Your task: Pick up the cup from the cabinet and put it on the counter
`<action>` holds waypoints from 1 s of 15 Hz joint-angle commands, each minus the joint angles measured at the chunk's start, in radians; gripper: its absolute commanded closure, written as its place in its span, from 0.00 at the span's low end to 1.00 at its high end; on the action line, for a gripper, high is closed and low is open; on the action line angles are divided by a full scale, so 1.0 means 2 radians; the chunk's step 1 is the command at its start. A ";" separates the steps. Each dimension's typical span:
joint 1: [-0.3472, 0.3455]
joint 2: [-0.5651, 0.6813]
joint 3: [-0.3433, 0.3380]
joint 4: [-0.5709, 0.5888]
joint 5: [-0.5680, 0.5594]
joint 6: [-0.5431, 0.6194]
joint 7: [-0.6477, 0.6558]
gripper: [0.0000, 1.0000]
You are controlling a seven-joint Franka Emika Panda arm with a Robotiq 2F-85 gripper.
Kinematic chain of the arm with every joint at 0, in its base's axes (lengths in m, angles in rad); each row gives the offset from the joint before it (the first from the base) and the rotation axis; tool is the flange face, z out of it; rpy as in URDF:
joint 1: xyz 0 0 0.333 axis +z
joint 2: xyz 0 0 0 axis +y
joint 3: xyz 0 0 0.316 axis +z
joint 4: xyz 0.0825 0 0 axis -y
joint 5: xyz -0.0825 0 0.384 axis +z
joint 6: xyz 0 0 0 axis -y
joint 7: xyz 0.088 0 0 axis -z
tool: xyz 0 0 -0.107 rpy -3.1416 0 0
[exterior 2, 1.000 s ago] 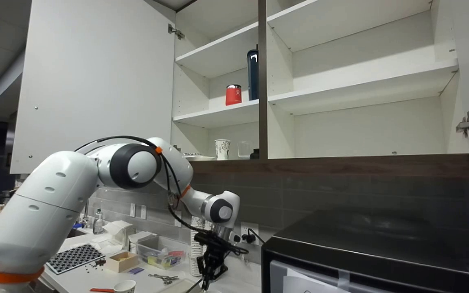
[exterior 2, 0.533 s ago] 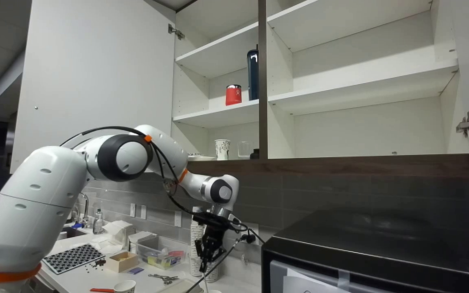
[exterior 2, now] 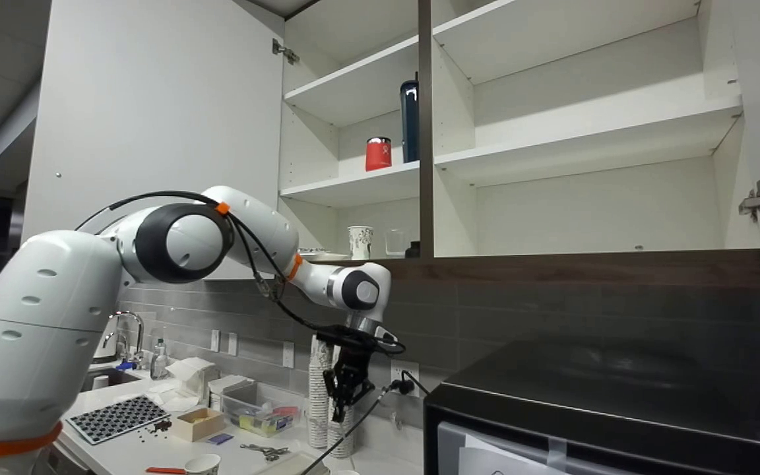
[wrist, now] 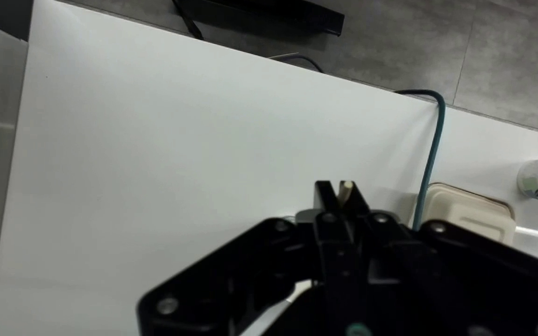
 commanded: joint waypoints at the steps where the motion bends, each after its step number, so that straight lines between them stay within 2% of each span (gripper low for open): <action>1: -0.001 -0.021 -0.009 -0.031 -0.005 0.055 0.014 0.98; 5: -0.001 -0.010 -0.014 -0.068 -0.004 0.156 0.020 0.98; 15: 0.000 0.039 -0.029 -0.129 -0.043 0.302 0.081 0.98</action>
